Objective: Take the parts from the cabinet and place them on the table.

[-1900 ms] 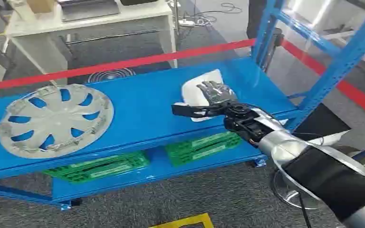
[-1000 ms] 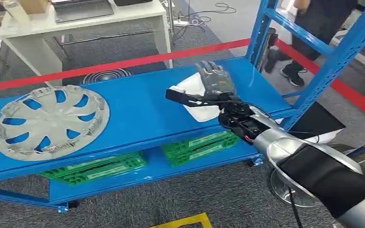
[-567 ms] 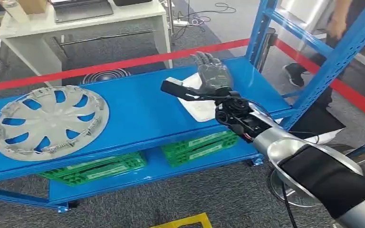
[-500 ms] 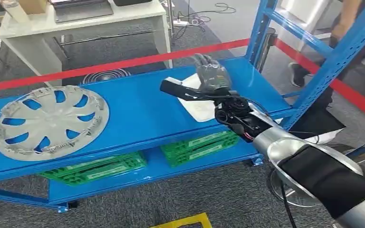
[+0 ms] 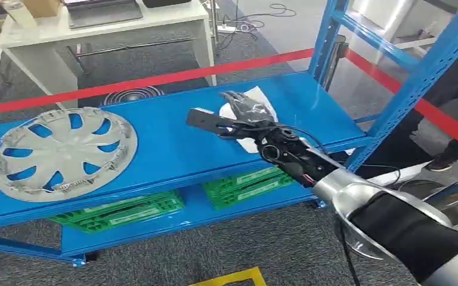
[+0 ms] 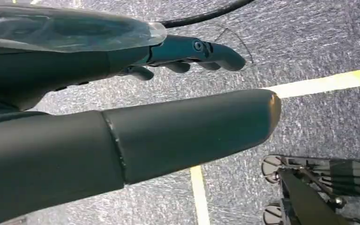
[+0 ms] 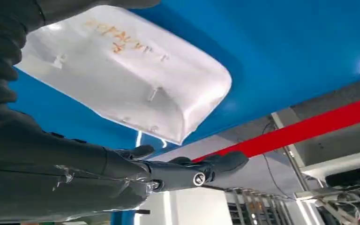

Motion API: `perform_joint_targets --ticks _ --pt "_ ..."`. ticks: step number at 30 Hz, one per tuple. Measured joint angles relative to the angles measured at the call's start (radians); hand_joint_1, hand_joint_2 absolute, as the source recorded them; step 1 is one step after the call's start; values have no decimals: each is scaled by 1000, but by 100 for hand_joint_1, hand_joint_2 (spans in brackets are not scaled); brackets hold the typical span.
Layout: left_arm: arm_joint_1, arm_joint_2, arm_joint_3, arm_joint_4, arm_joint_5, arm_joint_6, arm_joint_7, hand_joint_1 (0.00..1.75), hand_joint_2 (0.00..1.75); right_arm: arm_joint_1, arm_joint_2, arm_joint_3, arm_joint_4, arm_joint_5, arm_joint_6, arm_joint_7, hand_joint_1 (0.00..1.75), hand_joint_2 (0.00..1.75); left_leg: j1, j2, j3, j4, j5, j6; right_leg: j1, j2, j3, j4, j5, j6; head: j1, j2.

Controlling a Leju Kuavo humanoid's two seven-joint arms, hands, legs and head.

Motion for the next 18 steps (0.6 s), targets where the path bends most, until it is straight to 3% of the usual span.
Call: perform_joint_targets --ticks 18 --pt "1 -2 0 0 -18 -6 -10 0 0 78 -41 21 -176 57 39 77 0 175 0 0 0 0 0 0 0 0 0 -1 0 0 0 0"
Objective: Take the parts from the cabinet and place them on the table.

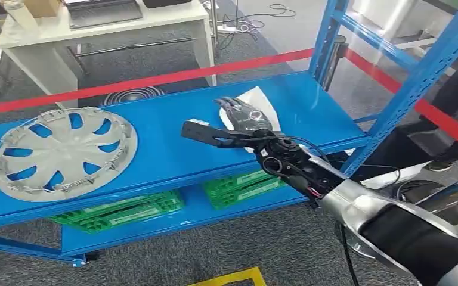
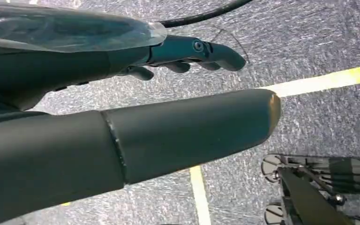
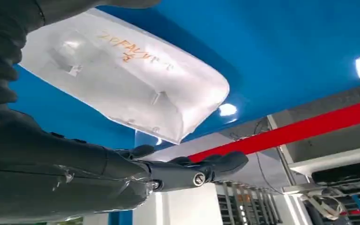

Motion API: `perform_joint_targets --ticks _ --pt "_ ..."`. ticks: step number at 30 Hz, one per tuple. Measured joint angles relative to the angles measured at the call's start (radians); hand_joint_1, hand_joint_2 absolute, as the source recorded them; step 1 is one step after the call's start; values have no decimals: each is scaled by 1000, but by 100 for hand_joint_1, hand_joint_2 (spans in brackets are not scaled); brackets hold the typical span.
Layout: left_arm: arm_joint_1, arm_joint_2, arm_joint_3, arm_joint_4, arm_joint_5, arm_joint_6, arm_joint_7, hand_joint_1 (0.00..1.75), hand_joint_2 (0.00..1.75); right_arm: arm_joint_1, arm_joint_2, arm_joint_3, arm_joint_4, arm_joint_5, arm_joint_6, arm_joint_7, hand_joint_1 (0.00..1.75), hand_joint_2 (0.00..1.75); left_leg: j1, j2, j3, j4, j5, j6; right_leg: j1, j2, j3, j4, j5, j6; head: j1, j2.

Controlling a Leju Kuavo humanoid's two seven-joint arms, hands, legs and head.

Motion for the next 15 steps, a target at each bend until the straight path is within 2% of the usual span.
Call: perform_joint_targets --ticks 9,15 --pt "0 0 0 0 1 2 12 0 0 35 -22 1 -87 87 96 142 0 175 0 0 0 0 0 0 0 0 0 0 0 0 0 0" --pt "0 0 0 0 -3 2 11 0 0 65 -38 2 -142 87 142 177 0 175 0 0 0 0 0 0 0 0 0 0 0 0 0 0"
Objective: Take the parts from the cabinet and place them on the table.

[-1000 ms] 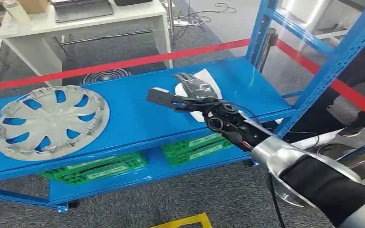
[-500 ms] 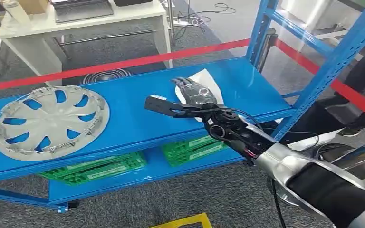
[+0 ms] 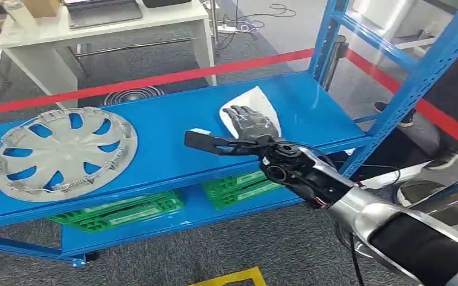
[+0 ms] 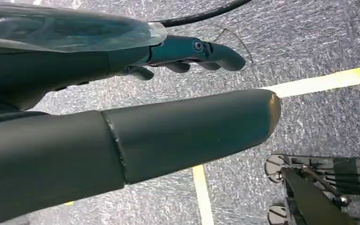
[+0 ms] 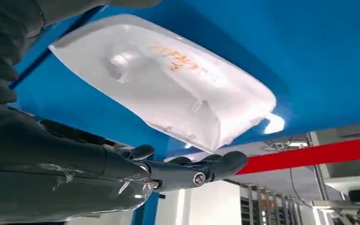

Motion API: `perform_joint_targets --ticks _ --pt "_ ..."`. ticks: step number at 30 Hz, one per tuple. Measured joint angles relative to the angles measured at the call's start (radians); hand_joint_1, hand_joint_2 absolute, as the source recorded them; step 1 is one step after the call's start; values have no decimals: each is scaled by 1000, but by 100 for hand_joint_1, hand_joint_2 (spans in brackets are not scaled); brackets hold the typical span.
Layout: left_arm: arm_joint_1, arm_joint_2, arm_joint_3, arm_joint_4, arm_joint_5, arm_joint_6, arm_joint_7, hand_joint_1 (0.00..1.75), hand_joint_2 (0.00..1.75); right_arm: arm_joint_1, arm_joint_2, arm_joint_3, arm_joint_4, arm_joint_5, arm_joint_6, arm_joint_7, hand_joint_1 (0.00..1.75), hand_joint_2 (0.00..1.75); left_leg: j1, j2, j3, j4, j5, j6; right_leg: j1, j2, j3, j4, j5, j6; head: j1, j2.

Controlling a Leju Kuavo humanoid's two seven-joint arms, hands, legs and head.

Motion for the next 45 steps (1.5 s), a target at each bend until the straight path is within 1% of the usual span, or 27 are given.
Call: perform_joint_targets --ticks 8,15,25,28,34,37,40,42,45 --pt "0 0 0 0 -6 0 0 0 0 22 -24 -2 13 -5 11 15 0 175 0 0 0 0 0 0 0 0 0 0 0 0 0 0" --pt "0 1 0 0 -7 0 5 0 0 32 -35 -7 38 -4 11 56 0 175 0 0 0 0 0 0 0 0 0 0 0 0 0 0" --pt "0 1 0 0 0 2 14 0 0 34 -37 -15 73 -4 11 57 0 175 0 0 0 0 0 0 0 0 0 0 0 0 0 0" --pt "0 1 0 0 0 2 14 0 0 34 -38 -17 85 -4 0 36 0 175 0 0 0 0 0 0 0 0 0 0 0 0 0 0" --pt "-1 1 0 0 -7 2 14 0 0 36 -43 -25 117 -13 -35 -32 0 175 0 0 0 0 0 0 0 0 0 0 0 0 0 0" --pt "-1 1 0 0 -18 1 11 0 0 38 -49 -36 141 -38 -68 -80 0 175 0 0 0 0 0 0 0 0 0 0 0 0 0 0" --pt "0 1 0 0 -23 -2 10 0 0 41 -54 -53 170 -74 -98 -148 0 175 0 0 0 0 0 0 0 0 0 0 0 0 0 0" --pt "-1 1 0 0 -24 -2 8 0 0 41 -57 -62 196 -76 -122 -184 0 175 0 0 0 0 0 0 0 0 0 0 0 0 0 0" --pt "0 1 0 0 -24 -2 4 0 0 41 -58 -76 230 -77 -147 -214 0 175 0 0 0 0 0 0 0 0 0 0 0 0 0 0"
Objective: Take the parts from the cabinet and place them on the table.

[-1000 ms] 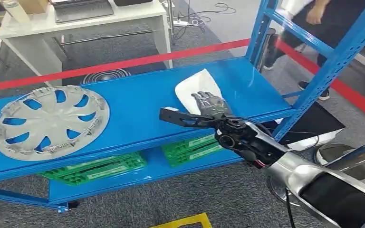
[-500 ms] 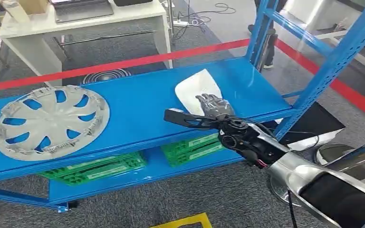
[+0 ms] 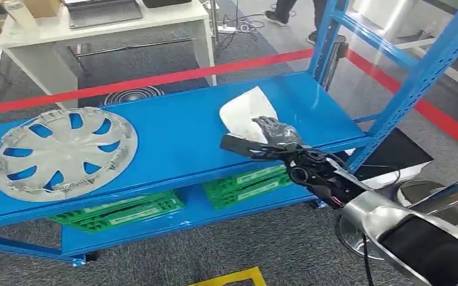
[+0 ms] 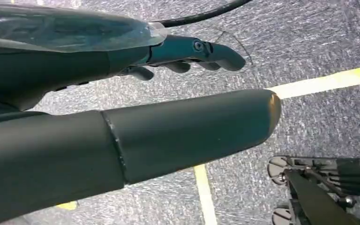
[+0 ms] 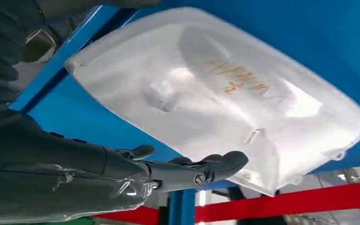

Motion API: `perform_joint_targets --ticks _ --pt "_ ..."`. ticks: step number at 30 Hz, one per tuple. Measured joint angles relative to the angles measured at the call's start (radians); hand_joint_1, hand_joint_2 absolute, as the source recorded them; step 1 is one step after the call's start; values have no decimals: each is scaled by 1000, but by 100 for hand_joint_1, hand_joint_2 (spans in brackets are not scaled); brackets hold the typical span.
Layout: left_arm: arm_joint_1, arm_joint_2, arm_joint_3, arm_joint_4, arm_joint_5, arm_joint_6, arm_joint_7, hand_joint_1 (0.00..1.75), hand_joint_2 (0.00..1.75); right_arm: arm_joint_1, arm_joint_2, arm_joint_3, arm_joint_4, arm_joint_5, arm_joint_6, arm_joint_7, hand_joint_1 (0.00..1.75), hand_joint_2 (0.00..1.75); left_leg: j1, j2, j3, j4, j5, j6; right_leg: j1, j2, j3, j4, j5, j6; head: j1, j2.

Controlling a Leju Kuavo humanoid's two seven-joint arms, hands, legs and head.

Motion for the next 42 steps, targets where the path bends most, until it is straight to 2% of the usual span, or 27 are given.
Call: perform_joint_targets --ticks 14,21,31,38,42 --pt "0 0 0 0 7 0 -4 0 0 -5 -1 -31 114 -5 -28 -79 0 175 0 0 0 0 0 0 0 0 0 0 0 0 0 0" --pt "0 0 0 0 9 0 -4 0 0 -20 -1 -31 151 5 -40 -93 0 175 0 -1 0 0 0 0 0 -1 1 0 0 0 0 0" --pt "0 0 0 0 10 0 -4 0 0 -35 -1 -29 120 90 -48 -4 0 175 0 0 0 0 0 0 0 -1 1 0 0 0 0 0" --pt "0 0 0 0 22 1 -4 0 0 -41 -1 -29 3 115 10 84 0 175 0 0 0 0 0 0 0 -1 1 0 0 0 0 0" --pt "0 -1 0 0 25 1 -4 0 0 -47 -1 -28 -66 126 45 113 0 175 0 0 0 0 0 0 0 -1 1 0 0 0 0 0"
